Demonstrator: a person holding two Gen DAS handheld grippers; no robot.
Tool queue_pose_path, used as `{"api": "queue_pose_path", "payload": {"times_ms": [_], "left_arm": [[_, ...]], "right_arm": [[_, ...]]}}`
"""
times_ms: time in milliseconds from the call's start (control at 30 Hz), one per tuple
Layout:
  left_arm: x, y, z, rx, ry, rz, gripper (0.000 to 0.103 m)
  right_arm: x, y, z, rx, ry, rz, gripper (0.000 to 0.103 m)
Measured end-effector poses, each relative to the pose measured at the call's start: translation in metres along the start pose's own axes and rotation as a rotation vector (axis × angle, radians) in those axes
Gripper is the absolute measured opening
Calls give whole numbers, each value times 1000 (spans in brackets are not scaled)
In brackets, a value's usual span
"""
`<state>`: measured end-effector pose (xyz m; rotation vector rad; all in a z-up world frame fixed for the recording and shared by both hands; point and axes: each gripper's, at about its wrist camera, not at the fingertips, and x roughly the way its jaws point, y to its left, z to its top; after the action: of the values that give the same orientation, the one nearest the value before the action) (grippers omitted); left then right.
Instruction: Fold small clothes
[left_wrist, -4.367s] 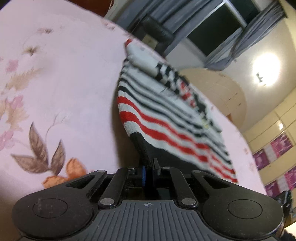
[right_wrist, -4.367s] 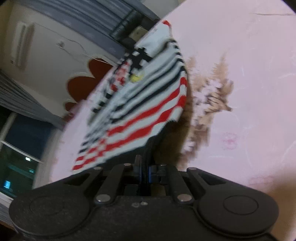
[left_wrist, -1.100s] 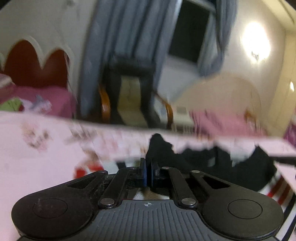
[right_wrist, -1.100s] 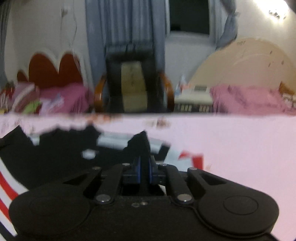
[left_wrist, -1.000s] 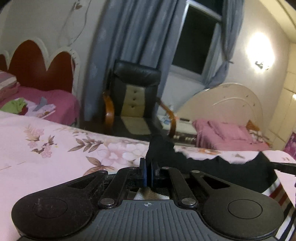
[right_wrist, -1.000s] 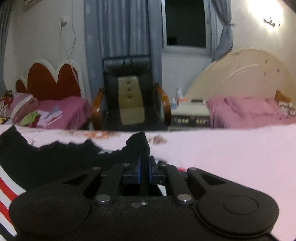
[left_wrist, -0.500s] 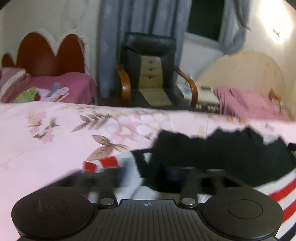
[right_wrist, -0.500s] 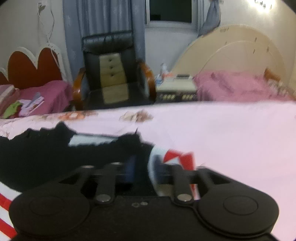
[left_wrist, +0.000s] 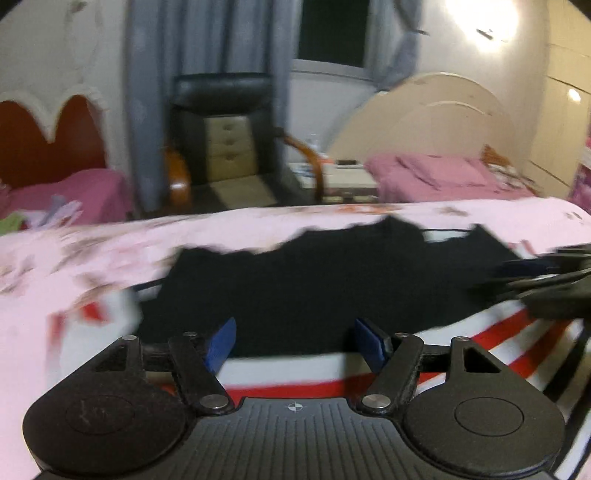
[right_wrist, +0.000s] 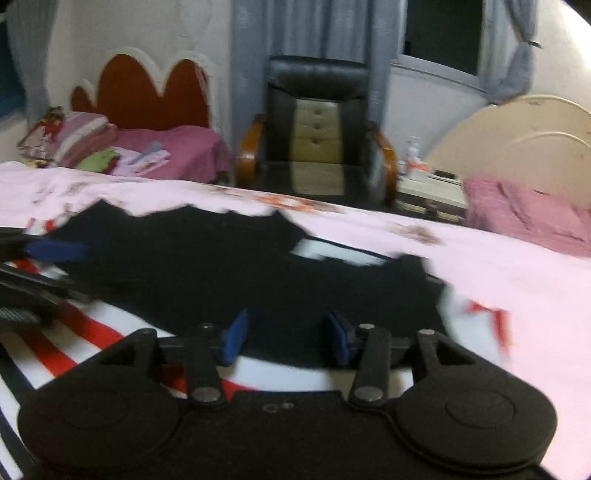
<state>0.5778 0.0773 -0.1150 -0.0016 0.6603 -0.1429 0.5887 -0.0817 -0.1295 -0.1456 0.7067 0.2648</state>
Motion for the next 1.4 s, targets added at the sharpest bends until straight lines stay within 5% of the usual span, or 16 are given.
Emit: {"api": "queue_pose_path", "payload": {"times_ms": [100,200,333,467,600,767,933,1033,1133,1400], "left_arm": [[-20,38,-20,-16,-32,26,70],[-29,47,-26,-7,-32,20,70],[-41,34,-14,-16,-62,44,70],[-59,-14,-12,19,-81,-55,71],[-57,-56,-30,50,-15,-84,71],[-65,-45,-51,40,16,-39,71],[-90,5,-70,-20,21,26,72],[-98,13,-74,-13,20,64,72],[-105,-1,-64,-32,8,113,72],[-109,-74,-72,-25,21,22,72]], "right_arm": [[-11,-45,-15,28,25,-73,44],[-23,-69,-27,52,38,-27,44],[-43,-48,-15,69,-12,-70,44],[-63,-4,-19,29,-35,71,44],[-63,43,-39,-30,4,106,46],[-71,49,-60,-68,28,24,46],[-96,-12,-79,26,60,-129,49],[-109,-36,-88,57,68,-137,48],[-127,-23,-81,61,29,-144,47],[-135,59,-88,83,21,-27,48]]}}
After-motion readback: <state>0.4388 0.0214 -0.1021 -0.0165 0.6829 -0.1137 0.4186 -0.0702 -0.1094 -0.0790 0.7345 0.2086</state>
